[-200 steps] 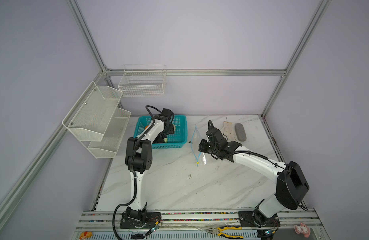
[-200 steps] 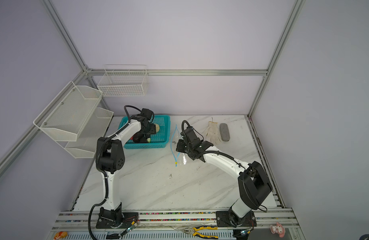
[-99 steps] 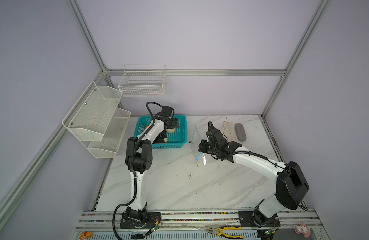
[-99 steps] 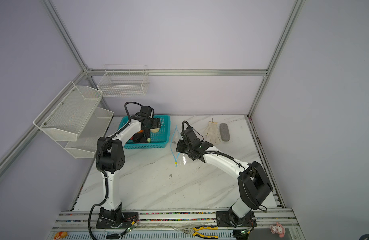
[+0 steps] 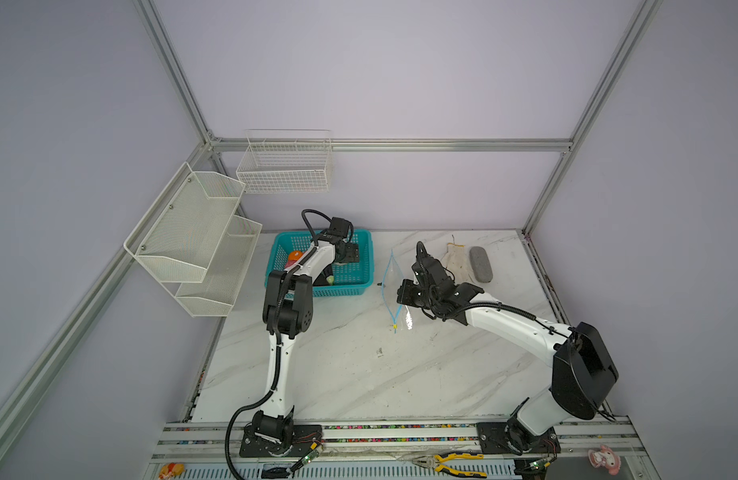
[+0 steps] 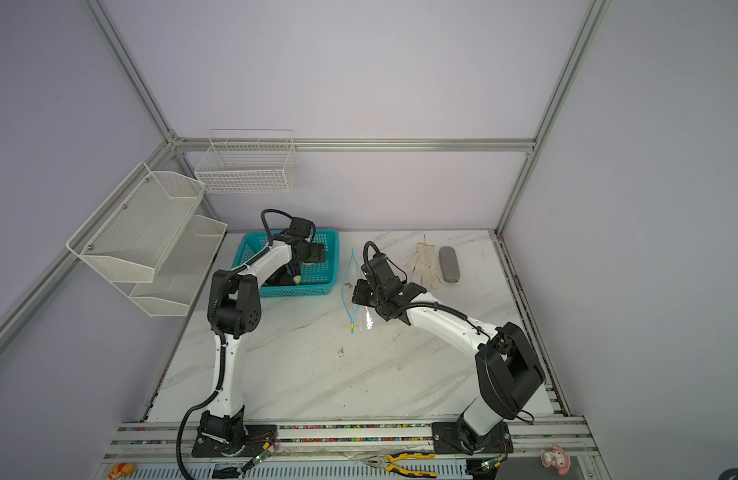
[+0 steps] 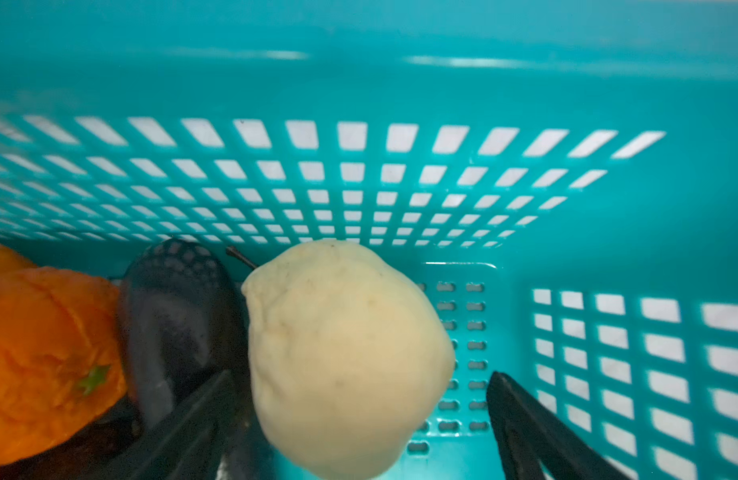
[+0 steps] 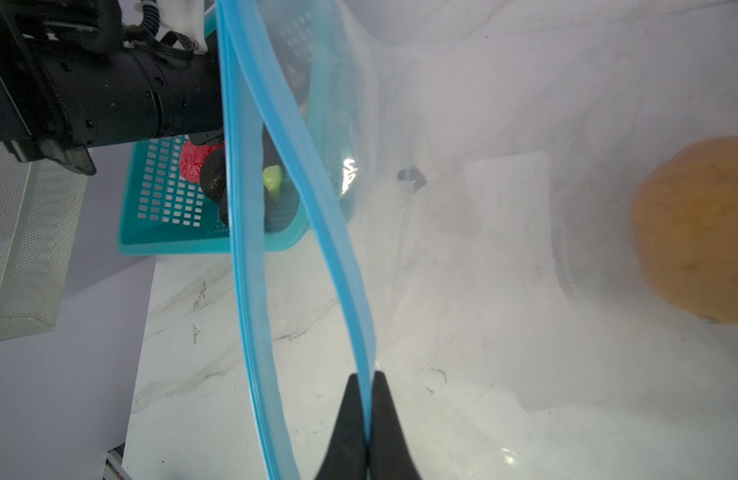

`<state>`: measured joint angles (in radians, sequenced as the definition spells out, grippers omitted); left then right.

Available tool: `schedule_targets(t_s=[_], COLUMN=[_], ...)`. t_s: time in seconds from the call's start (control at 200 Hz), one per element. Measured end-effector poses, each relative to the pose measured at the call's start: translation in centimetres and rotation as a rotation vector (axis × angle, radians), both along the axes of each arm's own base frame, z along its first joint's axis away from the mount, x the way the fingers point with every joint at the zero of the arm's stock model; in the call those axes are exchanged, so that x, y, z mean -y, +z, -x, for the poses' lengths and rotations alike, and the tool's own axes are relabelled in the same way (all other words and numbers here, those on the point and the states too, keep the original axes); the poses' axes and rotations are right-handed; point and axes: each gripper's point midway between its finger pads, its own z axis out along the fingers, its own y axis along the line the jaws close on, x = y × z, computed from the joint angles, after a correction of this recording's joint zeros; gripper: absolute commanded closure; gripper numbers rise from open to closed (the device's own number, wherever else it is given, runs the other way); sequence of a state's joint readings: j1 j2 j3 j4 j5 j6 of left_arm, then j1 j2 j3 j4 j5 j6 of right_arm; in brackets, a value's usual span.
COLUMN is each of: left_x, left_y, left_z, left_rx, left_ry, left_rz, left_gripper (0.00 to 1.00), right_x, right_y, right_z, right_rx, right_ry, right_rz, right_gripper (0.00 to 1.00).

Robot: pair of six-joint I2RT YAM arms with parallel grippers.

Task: Place the food in the zip-top bag and seal the zipper
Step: 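Lower the left gripper onto the cream pear and close on it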

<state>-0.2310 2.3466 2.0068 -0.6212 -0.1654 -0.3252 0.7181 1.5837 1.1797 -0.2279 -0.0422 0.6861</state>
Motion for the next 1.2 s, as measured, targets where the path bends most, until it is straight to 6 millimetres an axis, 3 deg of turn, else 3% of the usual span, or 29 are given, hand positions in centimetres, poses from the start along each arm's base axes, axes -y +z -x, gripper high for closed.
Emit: schedule_targets(t_s=[0.285, 0.75, 1.205], left_x=[-0.4, -0.1, -0.2], left_y=[0.2, -1.5, -1.7], left_z=[-0.7, -2.4, -2.5], left_rx=[0.01, 0.014, 0.011], left_ry=[0.024, 0.029, 0.033], left_rz=[-0.025, -0.029, -0.035], left_gripper=[0.12, 0.11, 0.23], right_x=[-0.1, -0.1, -0.1], right_y=[-0.6, -0.7, -0.7], right_z=[-0.1, -0.1, -0.1], right_rx=[-0.01, -0.013, -0.014], right_ry=[0.0, 0.001, -0.001], right_rz=[0.008, 0.009, 0.007], right_gripper=[1.0, 1.0, 1.0])
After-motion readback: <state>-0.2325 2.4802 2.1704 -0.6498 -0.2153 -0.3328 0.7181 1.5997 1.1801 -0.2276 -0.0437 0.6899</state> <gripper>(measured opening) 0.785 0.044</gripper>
